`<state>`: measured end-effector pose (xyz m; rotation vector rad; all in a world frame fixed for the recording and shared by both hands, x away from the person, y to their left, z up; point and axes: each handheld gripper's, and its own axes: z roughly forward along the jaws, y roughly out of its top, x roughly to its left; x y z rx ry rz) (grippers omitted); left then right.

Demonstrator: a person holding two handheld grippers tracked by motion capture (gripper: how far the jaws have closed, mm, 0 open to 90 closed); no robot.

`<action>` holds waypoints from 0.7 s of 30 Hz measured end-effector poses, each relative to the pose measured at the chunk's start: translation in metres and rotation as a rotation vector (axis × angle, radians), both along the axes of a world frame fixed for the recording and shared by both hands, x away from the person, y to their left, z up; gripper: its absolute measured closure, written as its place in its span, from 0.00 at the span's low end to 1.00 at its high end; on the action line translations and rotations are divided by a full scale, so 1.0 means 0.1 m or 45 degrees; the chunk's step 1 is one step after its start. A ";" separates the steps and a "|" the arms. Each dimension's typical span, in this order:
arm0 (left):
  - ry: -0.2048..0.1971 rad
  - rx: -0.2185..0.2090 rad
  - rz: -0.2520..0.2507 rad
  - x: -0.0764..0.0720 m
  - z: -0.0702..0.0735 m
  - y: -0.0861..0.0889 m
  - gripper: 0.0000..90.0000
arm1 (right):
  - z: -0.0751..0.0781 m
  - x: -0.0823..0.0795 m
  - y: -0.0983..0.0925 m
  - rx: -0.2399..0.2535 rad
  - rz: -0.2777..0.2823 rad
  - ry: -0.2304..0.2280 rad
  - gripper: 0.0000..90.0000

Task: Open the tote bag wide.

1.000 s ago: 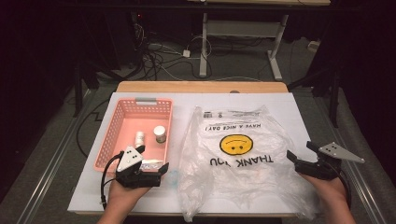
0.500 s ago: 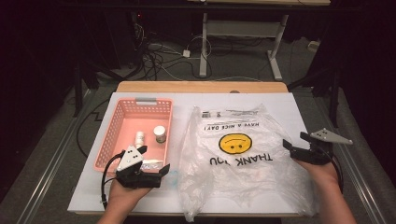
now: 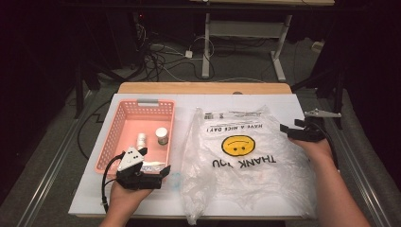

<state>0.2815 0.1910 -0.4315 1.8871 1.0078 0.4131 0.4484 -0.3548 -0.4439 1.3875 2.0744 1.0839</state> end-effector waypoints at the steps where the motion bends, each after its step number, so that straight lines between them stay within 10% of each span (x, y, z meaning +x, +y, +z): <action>1: 0.000 0.000 0.000 0.00 0.00 0.00 0.00 | 0.00 0.00 0.00 0.000 0.000 0.000 0.30; 15: -0.081 0.040 0.021 -0.05 0.01 -0.02 0.00 | -0.34 0.23 0.11 -0.113 0.070 0.157 0.35; 21: -0.076 0.046 0.010 -0.05 0.00 -0.04 0.00 | -0.34 0.15 0.16 -0.153 0.136 0.123 0.67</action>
